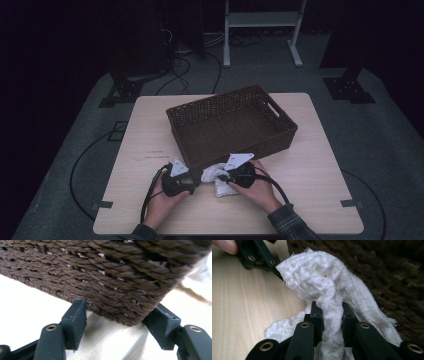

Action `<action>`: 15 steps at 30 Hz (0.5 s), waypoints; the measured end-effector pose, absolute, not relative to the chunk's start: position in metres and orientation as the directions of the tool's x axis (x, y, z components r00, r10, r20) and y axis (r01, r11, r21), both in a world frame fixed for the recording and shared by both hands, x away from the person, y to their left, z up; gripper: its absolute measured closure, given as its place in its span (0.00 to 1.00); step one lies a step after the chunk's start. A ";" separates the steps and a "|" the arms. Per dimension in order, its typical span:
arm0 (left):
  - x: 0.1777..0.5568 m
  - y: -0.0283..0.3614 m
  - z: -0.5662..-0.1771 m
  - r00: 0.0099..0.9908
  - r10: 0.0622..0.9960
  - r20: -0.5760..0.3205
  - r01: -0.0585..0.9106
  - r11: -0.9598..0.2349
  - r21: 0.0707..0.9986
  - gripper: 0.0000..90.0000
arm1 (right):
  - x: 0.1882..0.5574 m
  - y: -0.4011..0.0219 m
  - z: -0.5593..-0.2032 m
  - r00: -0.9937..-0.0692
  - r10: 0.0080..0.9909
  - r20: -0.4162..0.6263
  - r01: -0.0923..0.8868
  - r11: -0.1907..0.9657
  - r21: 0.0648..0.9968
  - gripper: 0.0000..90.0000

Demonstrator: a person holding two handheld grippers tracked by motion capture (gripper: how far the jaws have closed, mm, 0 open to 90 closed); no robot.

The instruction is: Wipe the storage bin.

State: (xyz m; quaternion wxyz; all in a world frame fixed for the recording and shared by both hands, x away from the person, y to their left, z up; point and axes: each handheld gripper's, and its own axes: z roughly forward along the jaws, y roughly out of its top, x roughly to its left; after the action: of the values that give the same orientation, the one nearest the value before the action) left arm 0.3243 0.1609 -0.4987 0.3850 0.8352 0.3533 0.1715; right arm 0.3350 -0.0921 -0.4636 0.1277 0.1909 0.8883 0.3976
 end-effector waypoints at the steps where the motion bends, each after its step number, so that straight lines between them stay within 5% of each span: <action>1: 0.324 0.161 -0.498 0.692 0.722 0.014 0.460 -0.456 0.762 0.42 | 0.334 -0.093 -0.460 -0.894 0.441 -0.077 0.233 0.607 0.760 0.85; 15: 0.324 0.162 -0.498 0.693 0.721 0.012 0.462 -0.457 0.760 0.43 | 0.320 -0.100 -0.417 -0.887 0.445 -0.122 0.152 0.532 0.833 0.85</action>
State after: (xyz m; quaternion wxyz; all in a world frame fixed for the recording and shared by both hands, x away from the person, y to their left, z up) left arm 0.3242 0.1616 -0.4982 0.3827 0.8368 0.3533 0.1690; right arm 0.3199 -0.0999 -0.4173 0.1621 0.1736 0.8602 0.4513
